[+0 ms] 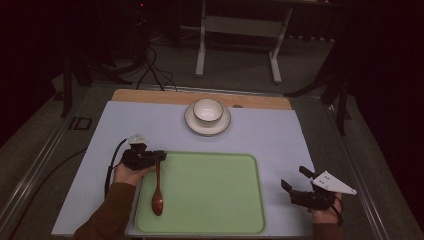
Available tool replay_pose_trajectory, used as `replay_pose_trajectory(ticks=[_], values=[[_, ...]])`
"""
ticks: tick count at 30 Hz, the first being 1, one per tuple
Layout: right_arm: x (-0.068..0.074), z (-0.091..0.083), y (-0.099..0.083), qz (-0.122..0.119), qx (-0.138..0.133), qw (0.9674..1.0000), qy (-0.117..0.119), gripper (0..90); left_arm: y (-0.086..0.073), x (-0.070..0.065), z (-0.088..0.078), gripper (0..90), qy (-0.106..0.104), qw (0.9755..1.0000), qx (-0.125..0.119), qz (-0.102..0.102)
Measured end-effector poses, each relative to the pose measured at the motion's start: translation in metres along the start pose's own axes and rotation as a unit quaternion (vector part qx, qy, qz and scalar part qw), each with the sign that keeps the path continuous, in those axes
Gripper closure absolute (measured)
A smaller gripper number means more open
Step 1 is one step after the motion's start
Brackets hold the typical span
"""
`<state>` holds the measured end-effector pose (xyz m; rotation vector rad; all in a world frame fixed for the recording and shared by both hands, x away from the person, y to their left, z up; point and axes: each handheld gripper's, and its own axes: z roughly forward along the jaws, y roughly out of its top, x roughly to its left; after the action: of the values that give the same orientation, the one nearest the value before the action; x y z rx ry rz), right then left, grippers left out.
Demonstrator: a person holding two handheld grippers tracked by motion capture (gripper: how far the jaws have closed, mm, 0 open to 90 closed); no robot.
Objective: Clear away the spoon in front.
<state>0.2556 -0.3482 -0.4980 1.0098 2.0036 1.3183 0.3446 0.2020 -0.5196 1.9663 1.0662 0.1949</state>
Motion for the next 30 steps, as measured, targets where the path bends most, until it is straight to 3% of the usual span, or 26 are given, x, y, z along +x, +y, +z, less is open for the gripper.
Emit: replay_pose_trajectory(ticks=[7,14,22,25,28,30], values=[[0.000,0.000,0.000,0.000,0.001,1.0000,0.001,13.8,-0.002,-0.002,0.003,76.5,0.014,0.9996,0.016,0.019],[0.000,0.001,0.000,-0.001,0.002,1.0000,0.002,13.8,-0.005,-0.002,0.007,69.0,0.047,0.9975,0.039,0.033],[0.000,0.000,0.000,-0.001,0.002,1.0000,0.002,13.8,-0.006,-0.008,0.012,61.4,0.091,0.9914,0.062,0.070],[0.000,0.000,0.000,-0.001,0.001,1.0000,0.002,13.8,-0.006,-0.008,0.012,58.1,0.103,0.9898,0.065,0.074],[0.000,0.000,0.000,-0.001,0.000,1.0000,0.002,13.8,-0.005,-0.008,0.009,54.8,0.111,0.9894,0.058,0.073],[0.000,0.000,0.000,0.000,0.000,1.0000,0.002,13.8,-0.003,-0.009,0.004,51.6,0.101,0.9924,0.042,0.055]])
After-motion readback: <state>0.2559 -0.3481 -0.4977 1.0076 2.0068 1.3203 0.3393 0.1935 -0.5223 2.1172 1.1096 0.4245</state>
